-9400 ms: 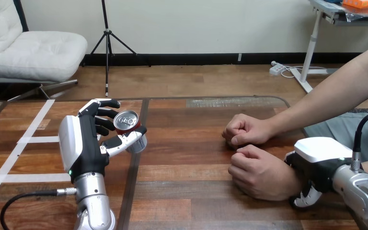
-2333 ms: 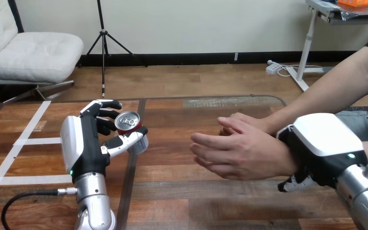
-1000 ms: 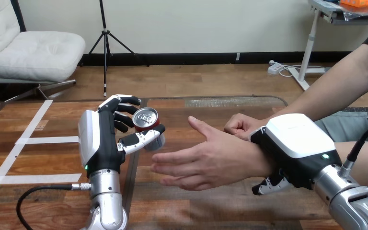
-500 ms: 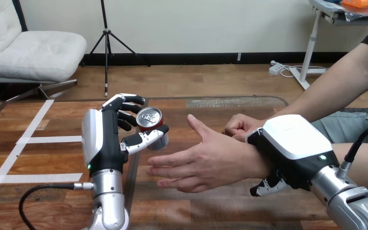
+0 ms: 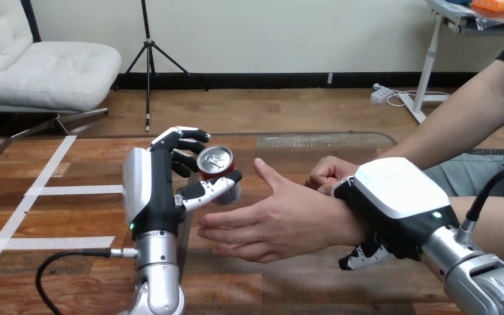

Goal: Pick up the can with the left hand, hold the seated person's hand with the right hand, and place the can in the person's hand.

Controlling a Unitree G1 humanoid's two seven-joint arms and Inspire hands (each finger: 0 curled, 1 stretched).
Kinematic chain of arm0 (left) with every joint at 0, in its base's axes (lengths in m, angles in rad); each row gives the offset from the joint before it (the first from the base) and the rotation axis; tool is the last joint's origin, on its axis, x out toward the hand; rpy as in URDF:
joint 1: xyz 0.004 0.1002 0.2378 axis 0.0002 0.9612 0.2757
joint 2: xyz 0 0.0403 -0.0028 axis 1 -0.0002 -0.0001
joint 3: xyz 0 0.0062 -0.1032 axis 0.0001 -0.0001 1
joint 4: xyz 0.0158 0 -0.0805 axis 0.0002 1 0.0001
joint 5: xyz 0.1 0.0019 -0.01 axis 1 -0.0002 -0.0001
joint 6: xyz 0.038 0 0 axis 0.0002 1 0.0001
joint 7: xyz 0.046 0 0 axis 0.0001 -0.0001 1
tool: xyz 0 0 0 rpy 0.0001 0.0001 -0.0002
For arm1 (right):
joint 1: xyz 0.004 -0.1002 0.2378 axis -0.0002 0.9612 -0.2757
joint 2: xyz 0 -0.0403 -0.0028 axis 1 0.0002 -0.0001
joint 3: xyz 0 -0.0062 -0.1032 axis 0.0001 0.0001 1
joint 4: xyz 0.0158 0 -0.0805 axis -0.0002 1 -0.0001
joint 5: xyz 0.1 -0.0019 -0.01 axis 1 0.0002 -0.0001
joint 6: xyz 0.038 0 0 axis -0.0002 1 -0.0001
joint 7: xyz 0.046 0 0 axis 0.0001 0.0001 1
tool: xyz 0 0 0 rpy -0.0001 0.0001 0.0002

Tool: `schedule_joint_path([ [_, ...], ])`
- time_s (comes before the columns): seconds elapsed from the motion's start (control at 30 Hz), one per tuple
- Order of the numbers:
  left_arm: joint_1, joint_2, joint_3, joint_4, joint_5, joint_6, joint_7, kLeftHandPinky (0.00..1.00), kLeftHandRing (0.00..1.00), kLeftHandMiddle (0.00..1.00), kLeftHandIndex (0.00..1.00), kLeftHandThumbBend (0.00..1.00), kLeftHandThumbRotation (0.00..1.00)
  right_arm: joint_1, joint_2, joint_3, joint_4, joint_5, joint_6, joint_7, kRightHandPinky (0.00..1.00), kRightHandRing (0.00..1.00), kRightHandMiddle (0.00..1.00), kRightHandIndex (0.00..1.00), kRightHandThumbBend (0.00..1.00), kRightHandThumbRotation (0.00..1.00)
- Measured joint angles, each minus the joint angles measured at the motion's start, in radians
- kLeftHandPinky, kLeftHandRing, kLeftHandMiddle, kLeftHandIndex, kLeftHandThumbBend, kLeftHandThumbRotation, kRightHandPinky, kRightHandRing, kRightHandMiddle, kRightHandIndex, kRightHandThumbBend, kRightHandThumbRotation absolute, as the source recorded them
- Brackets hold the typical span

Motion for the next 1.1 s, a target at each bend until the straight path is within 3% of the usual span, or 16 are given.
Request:
schedule_joint_path([
  [0.57, 0.009, -0.007, -0.016, -0.026, 0.005, -0.016, -0.033, 0.42, 0.44, 0.5, 0.56, 0.69, 0.0, -0.005, 0.003, 0.002, -0.001, 0.0, 0.003, 0.022, 0.2, 0.25, 0.34, 0.46, 0.88, 0.0],
  [1.1, 0.104, -0.029, -0.021, -0.154, -0.002, -0.035, -0.125, 0.43, 0.44, 0.51, 0.55, 0.67, 0.0, -0.005, 0.003, 0.002, -0.001, 0.001, 0.003, 0.022, 0.21, 0.26, 0.36, 0.46, 0.89, 0.0],
])
